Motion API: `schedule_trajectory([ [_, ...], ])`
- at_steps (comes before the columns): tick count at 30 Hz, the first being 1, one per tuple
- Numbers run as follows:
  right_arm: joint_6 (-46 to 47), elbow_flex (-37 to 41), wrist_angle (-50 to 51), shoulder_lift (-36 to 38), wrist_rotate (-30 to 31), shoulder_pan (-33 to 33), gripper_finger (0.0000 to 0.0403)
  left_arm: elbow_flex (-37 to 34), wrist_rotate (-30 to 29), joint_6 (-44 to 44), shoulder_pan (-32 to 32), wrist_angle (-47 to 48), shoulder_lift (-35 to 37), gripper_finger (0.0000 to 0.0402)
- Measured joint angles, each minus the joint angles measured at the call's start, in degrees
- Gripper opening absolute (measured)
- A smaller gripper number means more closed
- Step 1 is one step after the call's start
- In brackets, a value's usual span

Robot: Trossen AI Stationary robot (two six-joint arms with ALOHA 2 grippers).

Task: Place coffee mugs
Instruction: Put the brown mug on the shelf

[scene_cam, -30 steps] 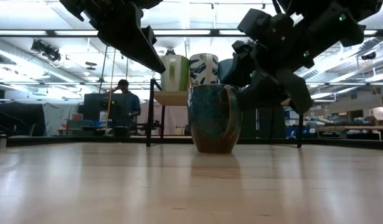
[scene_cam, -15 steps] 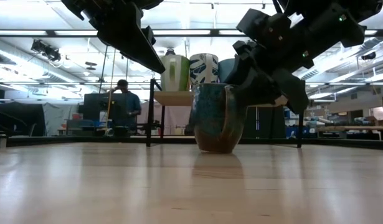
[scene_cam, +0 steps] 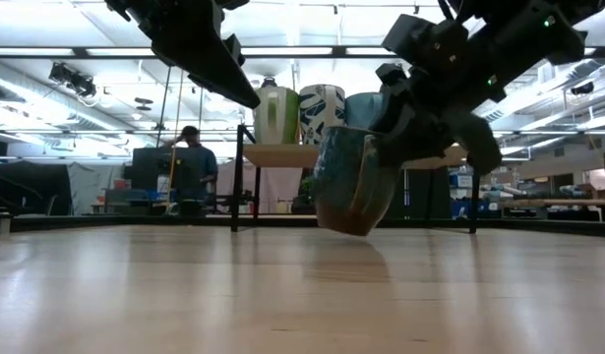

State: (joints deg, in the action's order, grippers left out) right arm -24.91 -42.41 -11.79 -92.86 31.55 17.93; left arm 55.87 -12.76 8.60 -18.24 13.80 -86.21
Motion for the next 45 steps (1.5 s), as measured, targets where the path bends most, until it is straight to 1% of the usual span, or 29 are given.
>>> schedule_trajectory([
  [5,2.5,0.0,5.3,4.0,-0.5,0.0,0.0102,0.0,0.1,-0.1,0.0,0.0,0.0,0.0116],
  [10,4.2,0.0,10.8,9.5,-3.5,-0.1,0.0099,0.0,0.0,-0.1,0.0,0.0,0.0,0.0116],
  [13,4.9,-0.4,16.6,13.4,-3.8,-0.2,0.0099,0.0,0.0,0.1,0.0,-0.2,0.0,0.0116],
  [16,7.0,-2.6,23.6,17.1,-4.7,-0.5,0.0099,0.0,0.3,1.2,0.0,-0.5,0.0,0.0116],
  [21,8.3,-7.0,34.8,20.8,-8.8,-2.7,0.0100,0.0,0.6,1.2,0.1,-0.8,0.0,0.0116],
  [24,8.0,-9.1,39.4,22.0,-10.2,-4.2,0.0100,0.0,0.5,1.0,0.2,-0.9,0.0,0.0116],
  [27,7.4,-11.0,43.0,22.7,-10.2,-5.4,0.0100,0.0,0.6,0.6,0.2,-0.8,0.0,0.0116],
  [34,6.8,-17.6,51.8,22.8,-12.4,-7.9,0.0100,0.0,0.6,0.6,0.2,-0.8,0.0,0.0116],
  [40,6.7,-22.6,58.8,22.8,-12.3,-9.5,0.0100,0.0,0.6,0.6,0.2,-0.6,0.0,0.0116],
  [45,5.5,-25.4,63.1,22.8,-12.3,-11.6,0.0100,0.0,0.6,-1.5,0.2,-0.6,0.0,0.0116],
])
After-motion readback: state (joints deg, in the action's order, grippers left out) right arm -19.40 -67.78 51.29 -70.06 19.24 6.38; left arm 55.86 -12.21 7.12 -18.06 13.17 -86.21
